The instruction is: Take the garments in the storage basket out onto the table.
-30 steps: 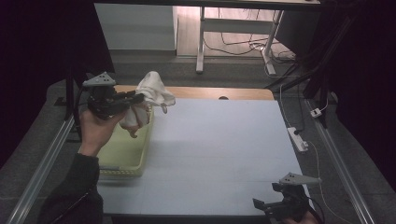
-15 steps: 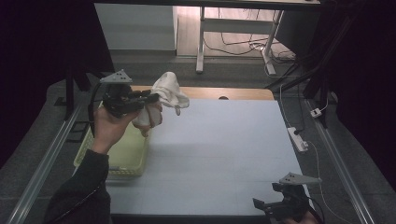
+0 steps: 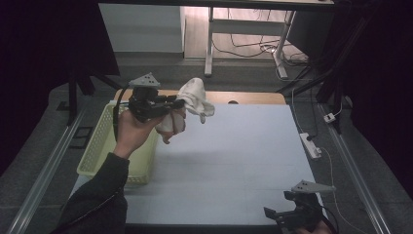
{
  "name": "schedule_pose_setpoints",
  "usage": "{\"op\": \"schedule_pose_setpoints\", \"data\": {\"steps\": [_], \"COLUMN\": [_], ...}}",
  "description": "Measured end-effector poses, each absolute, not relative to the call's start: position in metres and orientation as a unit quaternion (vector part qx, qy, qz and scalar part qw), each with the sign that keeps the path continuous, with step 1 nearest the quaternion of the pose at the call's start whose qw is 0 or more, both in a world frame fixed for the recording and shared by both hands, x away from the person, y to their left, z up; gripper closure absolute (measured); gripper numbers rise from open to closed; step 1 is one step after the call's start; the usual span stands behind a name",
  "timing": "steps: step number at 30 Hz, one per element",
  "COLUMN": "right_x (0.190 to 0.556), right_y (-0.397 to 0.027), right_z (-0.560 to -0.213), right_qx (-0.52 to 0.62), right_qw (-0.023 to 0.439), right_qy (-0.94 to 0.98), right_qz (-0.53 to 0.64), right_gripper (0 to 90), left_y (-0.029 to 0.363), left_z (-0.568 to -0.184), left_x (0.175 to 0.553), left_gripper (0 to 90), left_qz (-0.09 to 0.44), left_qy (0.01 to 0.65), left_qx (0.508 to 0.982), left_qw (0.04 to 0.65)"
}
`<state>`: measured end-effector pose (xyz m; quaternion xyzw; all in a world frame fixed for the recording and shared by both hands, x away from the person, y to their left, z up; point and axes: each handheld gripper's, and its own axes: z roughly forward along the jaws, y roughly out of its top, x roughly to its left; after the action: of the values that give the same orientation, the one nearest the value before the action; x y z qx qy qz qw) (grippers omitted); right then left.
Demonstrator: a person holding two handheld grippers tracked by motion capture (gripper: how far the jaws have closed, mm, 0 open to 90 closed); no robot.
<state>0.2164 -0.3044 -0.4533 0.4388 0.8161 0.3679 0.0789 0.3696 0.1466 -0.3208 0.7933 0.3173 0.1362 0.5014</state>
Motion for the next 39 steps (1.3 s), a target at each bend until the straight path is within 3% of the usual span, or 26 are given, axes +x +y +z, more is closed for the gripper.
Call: {"op": "schedule_pose_setpoints", "data": {"steps": [23, 39], "right_x": [0.216, 0.216], "right_y": [-0.305, -0.305], "right_z": [-0.453, -0.453], "right_qx": [0.438, 0.438], "right_qw": [0.078, 0.077], "right_qy": [0.816, 0.816], "right_qz": [0.368, 0.369], "right_gripper": [1.6, 1.6], "left_y": [0.101, 0.088], "left_z": [-0.337, -0.373], "left_x": [0.391, 0.405], "left_gripper": [75.6, 75.4], "left_qz": [0.113, 0.092], "left_qy": [0.305, 0.326], "left_qx": [0.808, 0.818], "left_qw": [0.491, 0.466]}}
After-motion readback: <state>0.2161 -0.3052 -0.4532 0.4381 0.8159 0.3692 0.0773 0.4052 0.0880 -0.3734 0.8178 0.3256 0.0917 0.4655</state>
